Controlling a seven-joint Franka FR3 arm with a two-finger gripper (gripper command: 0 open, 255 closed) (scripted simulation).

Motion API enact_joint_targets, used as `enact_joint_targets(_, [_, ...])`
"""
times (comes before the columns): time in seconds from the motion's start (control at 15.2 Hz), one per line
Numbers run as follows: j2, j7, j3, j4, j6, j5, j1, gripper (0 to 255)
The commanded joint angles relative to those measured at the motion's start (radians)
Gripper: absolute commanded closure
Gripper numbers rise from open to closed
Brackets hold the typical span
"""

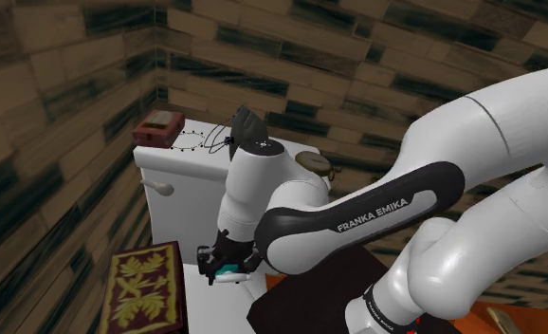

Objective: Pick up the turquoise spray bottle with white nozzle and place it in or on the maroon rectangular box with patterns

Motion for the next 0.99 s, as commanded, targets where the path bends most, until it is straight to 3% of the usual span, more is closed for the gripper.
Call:
enact_joint_targets(0.0, [0.035,0.029,0.011,0.045,-0.010,-0.032,-0.010,255])
enact_joint_targets(0.4, [0.289,0.224,0.048,0.304,-0.045,-0.261,-0.023,255])
enact_joint_targets(0.73, [0.495,0.351,0.019,0.552,-0.124,-0.423,0.050,255])
enact_joint_targets(0.86, [0.566,0.382,0.002,0.650,-0.162,-0.467,0.088,255])
enact_joint_targets(0.92, [0.573,0.384,-0.003,0.646,-0.151,-0.471,0.091,255])
